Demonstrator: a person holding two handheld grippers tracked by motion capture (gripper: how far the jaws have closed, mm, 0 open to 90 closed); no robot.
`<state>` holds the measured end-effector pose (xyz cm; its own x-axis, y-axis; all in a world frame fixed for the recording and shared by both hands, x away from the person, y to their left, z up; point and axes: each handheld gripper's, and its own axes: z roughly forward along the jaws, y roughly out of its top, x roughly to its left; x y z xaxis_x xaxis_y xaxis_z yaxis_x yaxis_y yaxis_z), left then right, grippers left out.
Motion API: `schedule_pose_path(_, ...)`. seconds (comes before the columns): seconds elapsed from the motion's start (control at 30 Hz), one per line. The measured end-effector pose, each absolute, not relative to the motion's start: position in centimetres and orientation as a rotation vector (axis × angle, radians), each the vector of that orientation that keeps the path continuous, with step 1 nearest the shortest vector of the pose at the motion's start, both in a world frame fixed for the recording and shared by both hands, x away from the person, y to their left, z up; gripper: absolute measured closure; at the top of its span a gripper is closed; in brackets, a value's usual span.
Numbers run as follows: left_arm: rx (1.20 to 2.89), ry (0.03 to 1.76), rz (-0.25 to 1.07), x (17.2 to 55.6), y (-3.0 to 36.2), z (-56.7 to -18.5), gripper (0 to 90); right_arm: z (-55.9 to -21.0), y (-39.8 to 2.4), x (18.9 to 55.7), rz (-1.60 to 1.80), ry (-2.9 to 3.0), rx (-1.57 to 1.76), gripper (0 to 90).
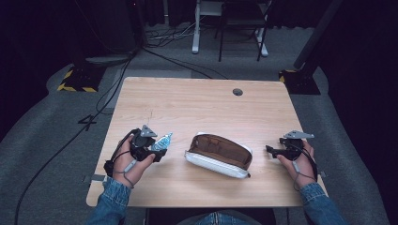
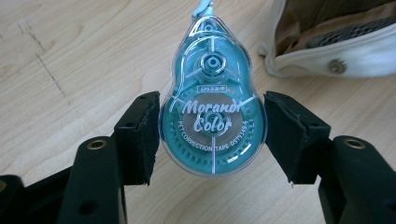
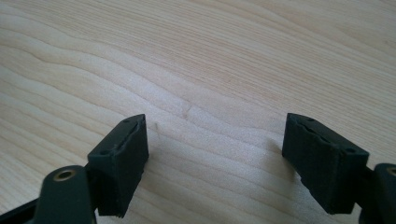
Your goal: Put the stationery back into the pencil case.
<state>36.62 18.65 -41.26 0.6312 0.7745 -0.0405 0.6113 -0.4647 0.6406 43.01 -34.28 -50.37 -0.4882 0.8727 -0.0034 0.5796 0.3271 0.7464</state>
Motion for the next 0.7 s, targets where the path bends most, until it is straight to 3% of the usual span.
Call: schedule_pose_path(0.7,2.251,0.854,0.311,35.9,13.4,-37.4,38.8,-50.4,-34.2,43.0,0.984,2.194,1.278,24.3)
